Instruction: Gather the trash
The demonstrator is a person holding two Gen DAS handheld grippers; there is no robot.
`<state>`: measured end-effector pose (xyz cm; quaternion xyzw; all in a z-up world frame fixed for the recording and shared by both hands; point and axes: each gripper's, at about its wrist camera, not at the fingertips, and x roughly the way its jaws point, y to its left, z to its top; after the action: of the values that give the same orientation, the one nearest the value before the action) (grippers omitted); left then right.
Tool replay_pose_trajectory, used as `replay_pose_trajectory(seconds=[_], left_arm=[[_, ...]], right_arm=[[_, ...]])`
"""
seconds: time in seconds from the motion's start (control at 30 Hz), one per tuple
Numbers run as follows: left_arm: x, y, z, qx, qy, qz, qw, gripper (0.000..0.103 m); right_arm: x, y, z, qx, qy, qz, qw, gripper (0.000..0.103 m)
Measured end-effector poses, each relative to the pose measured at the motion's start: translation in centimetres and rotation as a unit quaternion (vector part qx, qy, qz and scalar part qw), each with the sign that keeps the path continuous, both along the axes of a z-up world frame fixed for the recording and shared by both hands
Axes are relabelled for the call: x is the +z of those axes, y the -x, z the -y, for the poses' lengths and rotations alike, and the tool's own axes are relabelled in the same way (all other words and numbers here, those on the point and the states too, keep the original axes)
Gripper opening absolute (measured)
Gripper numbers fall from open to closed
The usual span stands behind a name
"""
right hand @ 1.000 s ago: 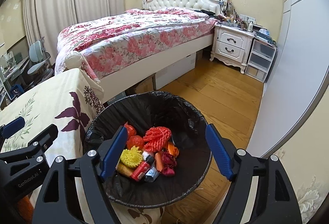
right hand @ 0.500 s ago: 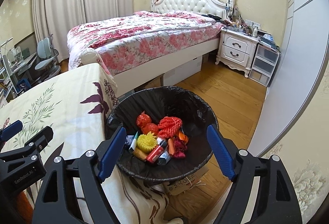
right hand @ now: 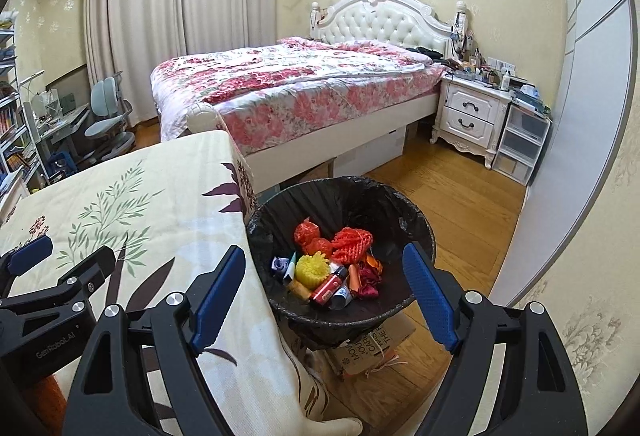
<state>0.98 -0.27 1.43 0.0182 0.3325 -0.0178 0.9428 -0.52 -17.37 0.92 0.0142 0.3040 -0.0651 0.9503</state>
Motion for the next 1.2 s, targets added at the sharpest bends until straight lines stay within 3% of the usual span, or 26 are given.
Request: replay_pose_trajectory(seconds=[1.2], left_arm=[[0.1,1.6,-0.6,0.002,-0.002,0.007,1.0,0.093]], right_arm=[[0.1,1.2,-0.4,0.001,0.0,0.01,1.0,0.079]])
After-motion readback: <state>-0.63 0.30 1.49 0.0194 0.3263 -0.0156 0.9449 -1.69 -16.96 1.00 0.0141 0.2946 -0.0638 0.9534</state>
